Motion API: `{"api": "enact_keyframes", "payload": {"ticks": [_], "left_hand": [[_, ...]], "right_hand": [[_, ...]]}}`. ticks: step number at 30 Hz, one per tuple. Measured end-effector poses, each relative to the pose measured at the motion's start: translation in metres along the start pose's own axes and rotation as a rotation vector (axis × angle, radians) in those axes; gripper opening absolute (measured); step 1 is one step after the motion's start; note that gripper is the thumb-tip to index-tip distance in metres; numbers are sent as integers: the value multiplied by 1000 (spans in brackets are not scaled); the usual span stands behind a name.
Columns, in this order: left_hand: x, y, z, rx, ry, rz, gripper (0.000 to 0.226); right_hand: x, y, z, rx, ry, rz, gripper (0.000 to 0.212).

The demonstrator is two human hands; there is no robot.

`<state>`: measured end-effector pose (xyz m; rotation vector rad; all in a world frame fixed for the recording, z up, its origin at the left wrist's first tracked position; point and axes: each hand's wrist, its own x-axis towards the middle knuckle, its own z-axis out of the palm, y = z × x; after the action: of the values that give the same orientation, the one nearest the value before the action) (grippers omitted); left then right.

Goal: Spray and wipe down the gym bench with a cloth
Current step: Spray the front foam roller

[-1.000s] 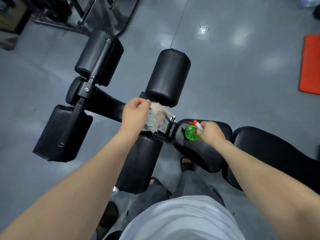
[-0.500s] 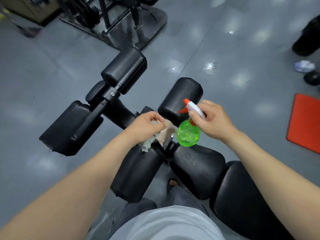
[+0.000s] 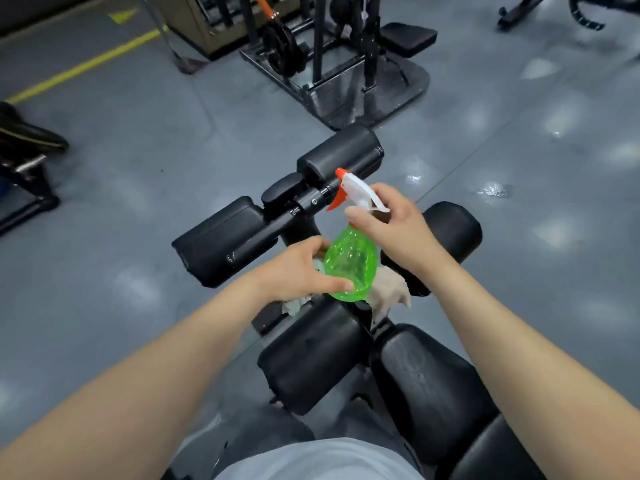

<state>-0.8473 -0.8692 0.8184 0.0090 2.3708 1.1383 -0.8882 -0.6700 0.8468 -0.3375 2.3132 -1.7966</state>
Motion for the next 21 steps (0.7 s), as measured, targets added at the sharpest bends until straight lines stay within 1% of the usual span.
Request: {"api": "enact_keyframes", "payload": {"ticks": [1,3,4,7,8,11,13,15,16,19,21], "left_hand": [[-5,-5,-4,-19,14,-15,57],[-13,-11,-10,-26,25,-32,56],[-16,-14,-13,-20,21,-36,57],[-24,-19,-25,-23,-7,-64,54],[-25,-20,-30,-17,-18,-71,53],[-23,-24,-46,27,-77,-73,50],[-20,-32,-59,82,-107,-76,58],[-19,-43,-76,150,-104,-79,63],[-18,-49,-85,175,-88,-75,58],[-17,-71,-117,162,-7,-45,26],[-13,-88,-142,144,97,-41,14]], "right_hand": [[4,1,8,34,-53,13,19],[10,1,23,88,-122,24,44],[12,1,31,120,-149,34,52],[19,-4,53,292,-205,80,58],[21,-6,58,312,-203,93,60],[28,-11,68,220,-175,116,68],[30,-14,76,165,-143,158,75],[33,-16,85,117,-118,203,74],[33,-16,89,86,-117,219,71],[32,-20,104,37,-94,289,66],[30,-26,119,17,-63,347,62]]}}
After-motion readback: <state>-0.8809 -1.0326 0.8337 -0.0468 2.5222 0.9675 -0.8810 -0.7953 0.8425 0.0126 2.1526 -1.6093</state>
